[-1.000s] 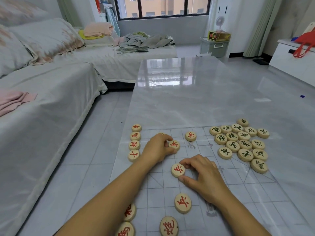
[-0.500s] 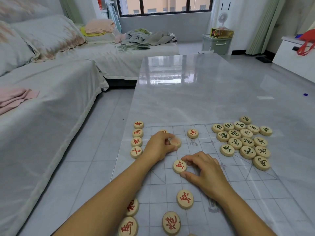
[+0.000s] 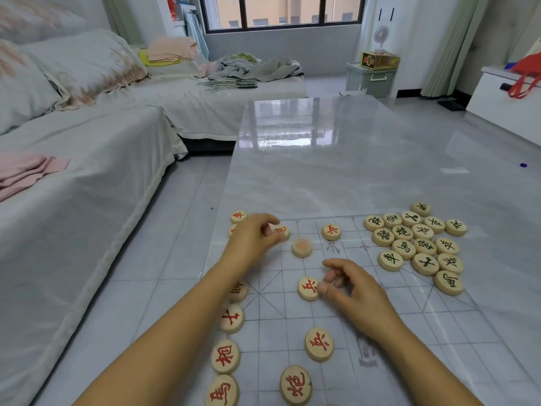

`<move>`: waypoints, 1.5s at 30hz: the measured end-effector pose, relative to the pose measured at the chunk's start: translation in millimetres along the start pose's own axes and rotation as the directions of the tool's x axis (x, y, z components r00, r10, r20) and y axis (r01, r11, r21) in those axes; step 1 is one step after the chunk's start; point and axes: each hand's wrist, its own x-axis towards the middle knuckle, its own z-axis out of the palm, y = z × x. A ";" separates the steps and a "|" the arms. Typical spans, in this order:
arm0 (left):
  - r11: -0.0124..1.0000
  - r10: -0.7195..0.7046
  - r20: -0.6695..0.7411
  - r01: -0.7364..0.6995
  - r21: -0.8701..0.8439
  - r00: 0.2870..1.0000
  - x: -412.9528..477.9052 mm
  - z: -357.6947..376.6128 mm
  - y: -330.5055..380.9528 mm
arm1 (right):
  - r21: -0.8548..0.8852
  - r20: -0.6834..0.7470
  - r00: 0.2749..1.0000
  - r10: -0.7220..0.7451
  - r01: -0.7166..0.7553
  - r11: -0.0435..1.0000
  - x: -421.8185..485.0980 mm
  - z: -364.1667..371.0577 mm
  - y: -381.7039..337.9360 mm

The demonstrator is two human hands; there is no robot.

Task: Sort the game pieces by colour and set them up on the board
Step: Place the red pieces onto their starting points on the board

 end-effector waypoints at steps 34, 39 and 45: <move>0.980 -0.121 -0.316 0.062 -0.191 0.941 -3.0 -13.4 -70.5 | -0.277 -0.035 0.999 -0.031 0.020 0.961 155.6 24.1 -6.2; 0.976 -0.126 -0.330 0.058 -0.209 0.935 -4.9 -13.6 -71.4 | -0.284 -0.046 0.998 -0.041 0.026 0.958 155.6 26.6 -4.1; 0.975 -0.130 -0.336 0.057 -0.217 0.933 -5.0 -12.9 -71.6 | -0.265 -0.047 0.997 -0.055 0.041 0.963 155.4 26.1 -2.4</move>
